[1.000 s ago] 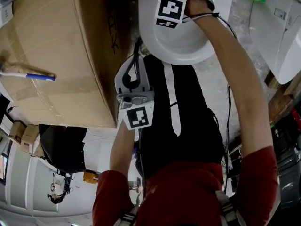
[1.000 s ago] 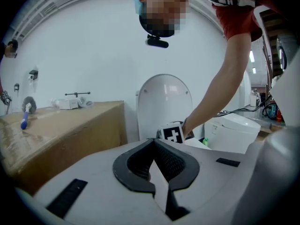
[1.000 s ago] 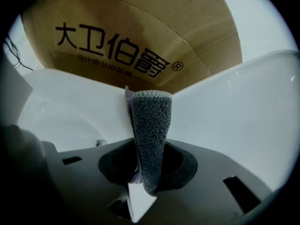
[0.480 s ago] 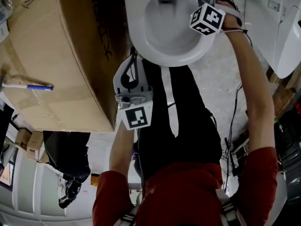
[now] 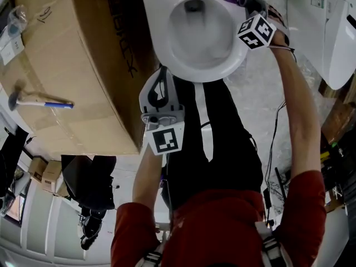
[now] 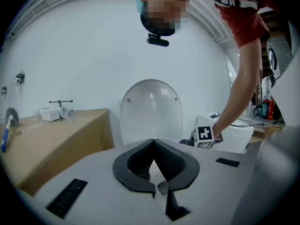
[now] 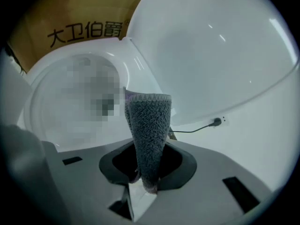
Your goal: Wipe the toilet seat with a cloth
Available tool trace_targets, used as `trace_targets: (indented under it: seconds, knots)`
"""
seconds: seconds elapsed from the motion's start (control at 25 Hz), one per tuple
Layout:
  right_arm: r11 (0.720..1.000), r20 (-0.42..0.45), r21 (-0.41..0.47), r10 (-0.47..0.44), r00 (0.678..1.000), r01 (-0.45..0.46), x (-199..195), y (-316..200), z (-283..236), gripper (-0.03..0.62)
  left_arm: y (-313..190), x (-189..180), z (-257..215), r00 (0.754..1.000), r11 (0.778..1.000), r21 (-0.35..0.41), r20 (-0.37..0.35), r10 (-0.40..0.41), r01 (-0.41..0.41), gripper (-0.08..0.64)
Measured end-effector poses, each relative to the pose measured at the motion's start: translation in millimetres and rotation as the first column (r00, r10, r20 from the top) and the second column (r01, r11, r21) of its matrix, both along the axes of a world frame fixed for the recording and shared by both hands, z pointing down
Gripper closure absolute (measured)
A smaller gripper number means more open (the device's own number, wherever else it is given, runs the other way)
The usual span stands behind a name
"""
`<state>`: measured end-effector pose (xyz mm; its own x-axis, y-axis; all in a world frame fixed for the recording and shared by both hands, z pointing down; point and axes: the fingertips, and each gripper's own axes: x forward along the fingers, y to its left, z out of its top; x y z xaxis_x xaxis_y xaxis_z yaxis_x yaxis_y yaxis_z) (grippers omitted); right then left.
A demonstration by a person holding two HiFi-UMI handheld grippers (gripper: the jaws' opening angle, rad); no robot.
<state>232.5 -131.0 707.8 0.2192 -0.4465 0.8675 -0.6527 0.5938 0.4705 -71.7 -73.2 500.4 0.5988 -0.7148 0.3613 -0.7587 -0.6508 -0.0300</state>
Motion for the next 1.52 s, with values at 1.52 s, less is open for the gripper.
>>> trace_targets:
  seconds: [1.52]
  knots:
    - [0.274,0.613,0.789,-0.308,0.727,-0.55,-95,102,-745,0.509,-36,13,-520,0.961,0.9,0.431,-0.271,0.056,0.069,0.548]
